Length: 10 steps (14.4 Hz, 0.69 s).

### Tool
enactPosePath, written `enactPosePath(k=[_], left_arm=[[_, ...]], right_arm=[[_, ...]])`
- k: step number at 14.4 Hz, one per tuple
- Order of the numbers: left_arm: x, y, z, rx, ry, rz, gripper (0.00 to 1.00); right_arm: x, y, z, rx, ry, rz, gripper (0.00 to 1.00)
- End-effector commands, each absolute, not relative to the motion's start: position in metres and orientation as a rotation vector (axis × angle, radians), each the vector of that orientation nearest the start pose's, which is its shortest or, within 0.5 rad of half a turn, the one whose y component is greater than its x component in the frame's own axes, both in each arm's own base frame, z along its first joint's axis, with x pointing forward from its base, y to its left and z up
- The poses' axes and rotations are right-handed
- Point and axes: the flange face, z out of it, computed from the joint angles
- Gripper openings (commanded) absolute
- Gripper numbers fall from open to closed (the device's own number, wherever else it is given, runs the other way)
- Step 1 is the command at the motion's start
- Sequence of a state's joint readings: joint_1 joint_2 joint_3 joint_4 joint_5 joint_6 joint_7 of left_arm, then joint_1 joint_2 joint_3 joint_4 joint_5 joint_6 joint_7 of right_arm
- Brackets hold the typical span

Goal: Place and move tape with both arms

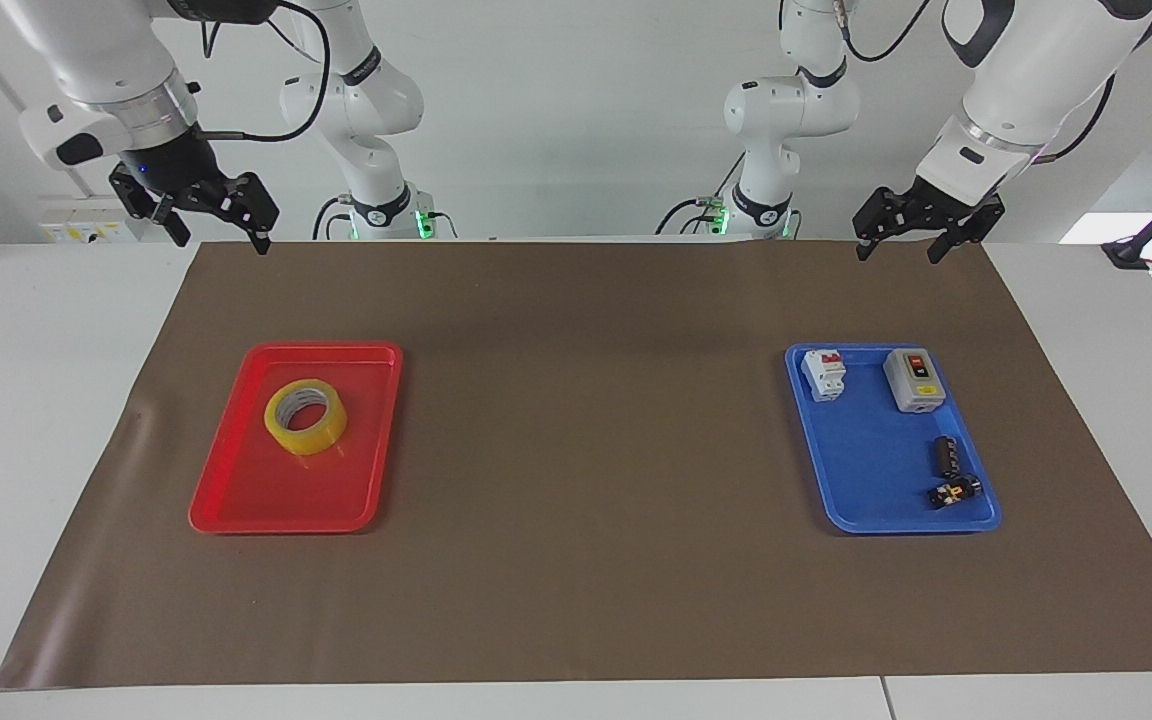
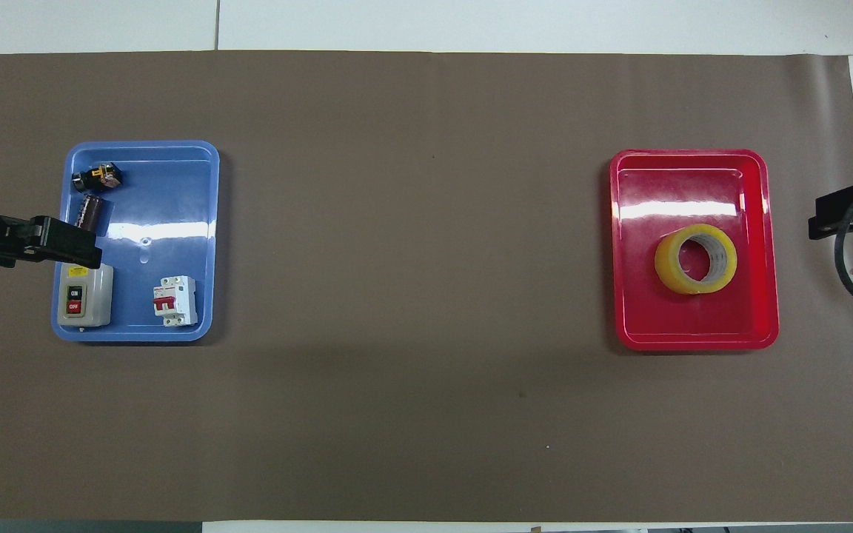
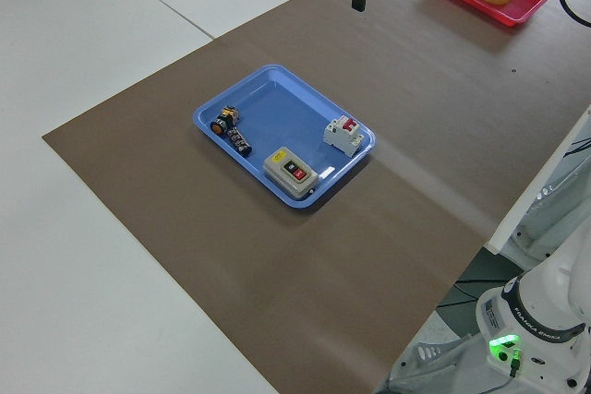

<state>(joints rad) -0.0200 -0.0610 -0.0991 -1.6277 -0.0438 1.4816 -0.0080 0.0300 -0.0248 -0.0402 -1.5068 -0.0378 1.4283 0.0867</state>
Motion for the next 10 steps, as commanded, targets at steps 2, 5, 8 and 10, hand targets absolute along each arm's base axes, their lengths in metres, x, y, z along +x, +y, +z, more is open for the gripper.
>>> enactPosePath(k=[2,5,8,10], left_arm=[[0.5169,-0.0661,0.6250,-3.153,0.183,0.143,1.00],[0.5169,-0.0661,0.6250,-3.153,0.183,0.143,1.00],[0.5169,-0.0661,0.6250,-3.153,0.183,0.143,1.00],[0.5169,-0.0661,0.6250,-3.153,0.183,0.143,1.00]], right_arm=[[0.5306,-0.0107,0.6605,-3.192,0.097,0.082,1.00],[0.5307,-0.0107,0.6611,-3.193,0.056,0.090,1.00],[0.5304,-0.0117,0.6653,-3.194,0.025,0.098,1.00],[0.5319,-0.0129,0.6683,-3.178,0.031,0.079,1.00]])
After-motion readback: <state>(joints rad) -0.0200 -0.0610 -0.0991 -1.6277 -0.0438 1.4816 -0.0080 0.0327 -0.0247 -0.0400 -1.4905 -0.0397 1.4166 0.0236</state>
